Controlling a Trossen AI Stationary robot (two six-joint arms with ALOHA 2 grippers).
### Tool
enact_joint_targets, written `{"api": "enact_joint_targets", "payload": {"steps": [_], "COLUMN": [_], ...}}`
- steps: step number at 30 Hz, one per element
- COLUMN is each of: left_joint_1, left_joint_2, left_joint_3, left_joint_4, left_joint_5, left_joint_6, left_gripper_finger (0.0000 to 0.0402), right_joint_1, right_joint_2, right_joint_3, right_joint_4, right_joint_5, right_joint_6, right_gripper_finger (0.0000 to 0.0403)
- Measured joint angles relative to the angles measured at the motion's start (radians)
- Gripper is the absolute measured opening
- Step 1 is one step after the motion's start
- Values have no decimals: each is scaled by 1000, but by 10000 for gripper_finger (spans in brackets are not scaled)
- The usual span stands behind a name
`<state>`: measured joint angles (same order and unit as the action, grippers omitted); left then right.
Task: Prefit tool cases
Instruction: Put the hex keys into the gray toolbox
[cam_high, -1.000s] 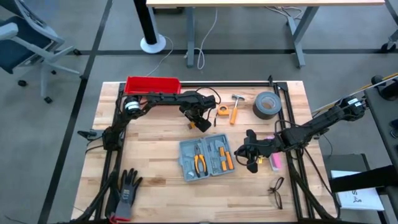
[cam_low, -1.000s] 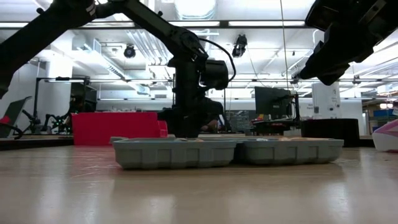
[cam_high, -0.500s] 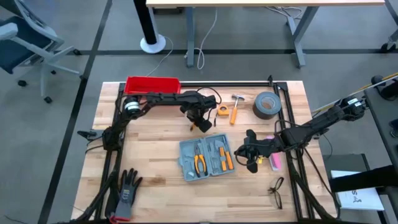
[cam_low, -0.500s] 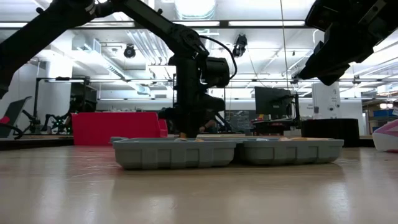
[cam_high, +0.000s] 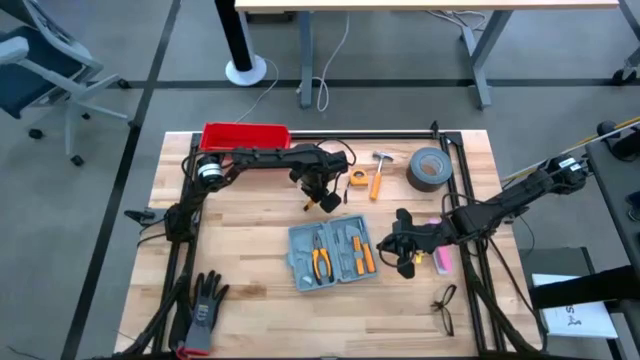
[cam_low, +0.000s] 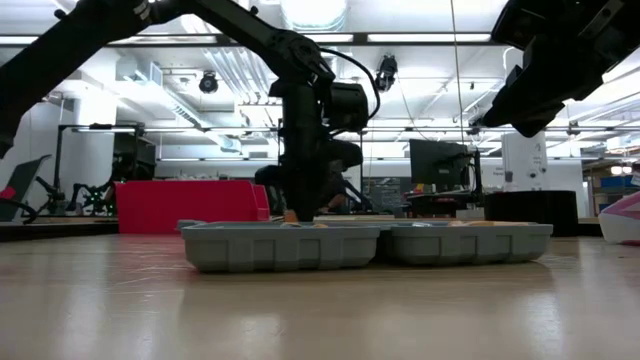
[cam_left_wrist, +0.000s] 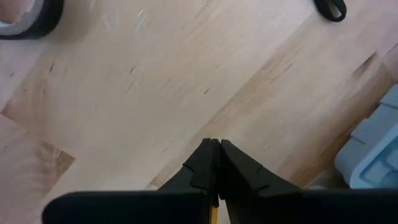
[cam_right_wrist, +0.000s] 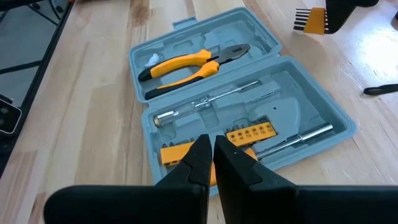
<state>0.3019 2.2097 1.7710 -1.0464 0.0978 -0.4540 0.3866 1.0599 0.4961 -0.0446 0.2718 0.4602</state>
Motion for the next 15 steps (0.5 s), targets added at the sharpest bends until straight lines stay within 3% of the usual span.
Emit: {"api": "enact_joint_targets", "payload": {"steps": [7, 15], "left_joint_1": [-2, -32], "left_joint_2": [-12, -86], "left_joint_3": [-1, -2], "left_joint_4": [-13, -18], "left_joint_5": [77, 92], "left_joint_6": [8, 10], "left_gripper_finger": [10, 9], "right_joint_1": [0, 1], "right_joint_2": [0, -8], "right_joint_3": [0, 0], "right_joint_4": [-3, -39], "right_joint_5": [1, 0], "right_joint_6": [0, -4], "right_gripper_finger": [2, 2]}}
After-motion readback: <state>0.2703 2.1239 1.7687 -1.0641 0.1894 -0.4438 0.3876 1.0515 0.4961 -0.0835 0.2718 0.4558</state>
